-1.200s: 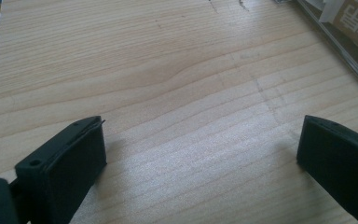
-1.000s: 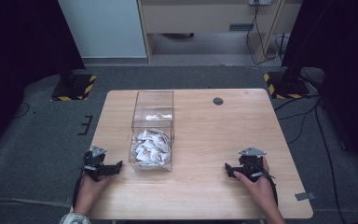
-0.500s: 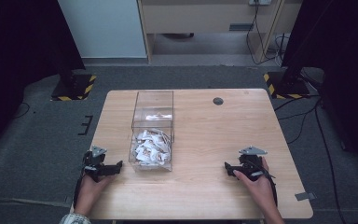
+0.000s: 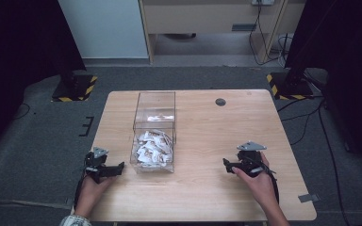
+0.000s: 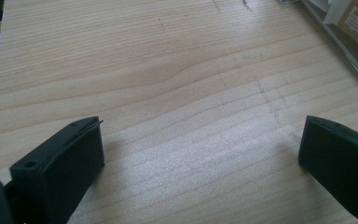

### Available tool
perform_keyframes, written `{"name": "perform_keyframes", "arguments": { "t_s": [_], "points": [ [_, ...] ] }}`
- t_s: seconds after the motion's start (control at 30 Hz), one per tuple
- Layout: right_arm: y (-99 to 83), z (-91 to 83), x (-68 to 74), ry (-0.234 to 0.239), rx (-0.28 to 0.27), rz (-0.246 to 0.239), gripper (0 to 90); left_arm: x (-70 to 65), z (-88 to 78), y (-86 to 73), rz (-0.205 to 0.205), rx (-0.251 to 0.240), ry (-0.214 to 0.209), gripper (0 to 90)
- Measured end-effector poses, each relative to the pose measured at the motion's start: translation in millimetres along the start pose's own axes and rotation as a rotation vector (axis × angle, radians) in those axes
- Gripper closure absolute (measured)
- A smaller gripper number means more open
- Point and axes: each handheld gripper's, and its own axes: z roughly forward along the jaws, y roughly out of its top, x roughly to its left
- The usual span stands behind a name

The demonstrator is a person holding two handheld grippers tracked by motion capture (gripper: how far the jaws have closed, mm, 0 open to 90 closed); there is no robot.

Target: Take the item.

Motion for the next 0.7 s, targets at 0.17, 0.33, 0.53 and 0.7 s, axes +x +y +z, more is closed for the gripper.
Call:
{"name": "perform_keyframes", "arguments": {
  "t_s": [0.17,0.33,0.53,0.7],
  "points": [
    [13.6,-2.7,4.8,0.018,-0.005,-0.010,20.0,-0.1,0.1,0.0,-0.001,-0.001,0.000,0.0],
    [26.8,-3.2,12.0,0.033,-0.006,-0.039,25.1,-0.1,0.1,0.0,-0.001,-0.001,0.000,0.0],
    [43.2,-3.5,20.4,0.042,0.000,-0.086,29.7,-0.4,0.6,0.7,0.006,0.001,-0.007,0.0],
    [60.4,-5.9,32.2,0.060,0.000,-0.112,34.6,-0.9,0.9,1.0,0.009,0.001,-0.009,0.0]
  ]
}}
